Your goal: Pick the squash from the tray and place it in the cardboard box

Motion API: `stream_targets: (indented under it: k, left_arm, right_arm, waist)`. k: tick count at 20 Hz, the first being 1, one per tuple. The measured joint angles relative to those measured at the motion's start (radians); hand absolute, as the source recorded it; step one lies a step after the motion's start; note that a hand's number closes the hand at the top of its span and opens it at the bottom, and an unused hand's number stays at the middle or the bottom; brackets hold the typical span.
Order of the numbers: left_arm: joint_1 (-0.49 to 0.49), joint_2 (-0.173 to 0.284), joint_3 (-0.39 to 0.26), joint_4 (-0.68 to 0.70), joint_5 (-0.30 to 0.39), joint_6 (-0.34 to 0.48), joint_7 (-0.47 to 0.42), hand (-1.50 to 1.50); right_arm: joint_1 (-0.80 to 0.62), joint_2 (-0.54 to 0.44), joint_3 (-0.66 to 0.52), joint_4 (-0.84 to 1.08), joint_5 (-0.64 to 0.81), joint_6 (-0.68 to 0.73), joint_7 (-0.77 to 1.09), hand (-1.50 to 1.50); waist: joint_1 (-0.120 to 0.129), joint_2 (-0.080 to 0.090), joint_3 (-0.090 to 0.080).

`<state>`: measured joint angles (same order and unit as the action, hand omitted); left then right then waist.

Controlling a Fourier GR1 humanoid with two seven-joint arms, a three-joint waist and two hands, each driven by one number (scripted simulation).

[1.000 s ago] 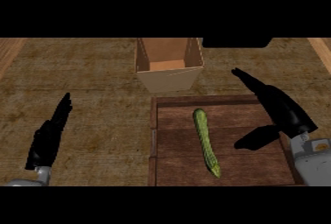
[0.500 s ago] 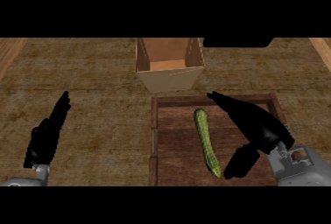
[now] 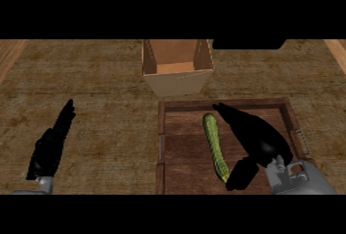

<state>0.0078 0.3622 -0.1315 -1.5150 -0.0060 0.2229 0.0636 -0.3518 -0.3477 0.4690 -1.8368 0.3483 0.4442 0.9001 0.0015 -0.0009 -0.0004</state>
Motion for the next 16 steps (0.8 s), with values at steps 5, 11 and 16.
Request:
stream_targets:
  k: [5, 11, 16]
  left_arm:
    - [-0.02, -0.013, 0.031, 0.003, -0.017, -0.026, 0.019, 0.0]
    - [-0.016, -0.046, 0.056, -0.01, -0.048, -0.053, 0.026, 0.0]
    - [0.021, -0.071, 0.07, -0.049, -0.073, -0.076, 0.028, 0.0]
  right_arm:
    - [0.038, 0.024, -0.016, 0.021, 0.053, 0.025, -0.024, -1.5]
    - [0.037, 0.085, -0.043, 0.079, 0.129, 0.055, -0.058, -1.5]
    - [0.081, 0.117, -0.056, 0.078, 0.192, 0.064, -0.089, -1.5]
  waist:
    - [0.0, 0.0, 0.0]
    - [0.001, 0.001, 0.0]
    - [0.001, 0.0, 0.0]
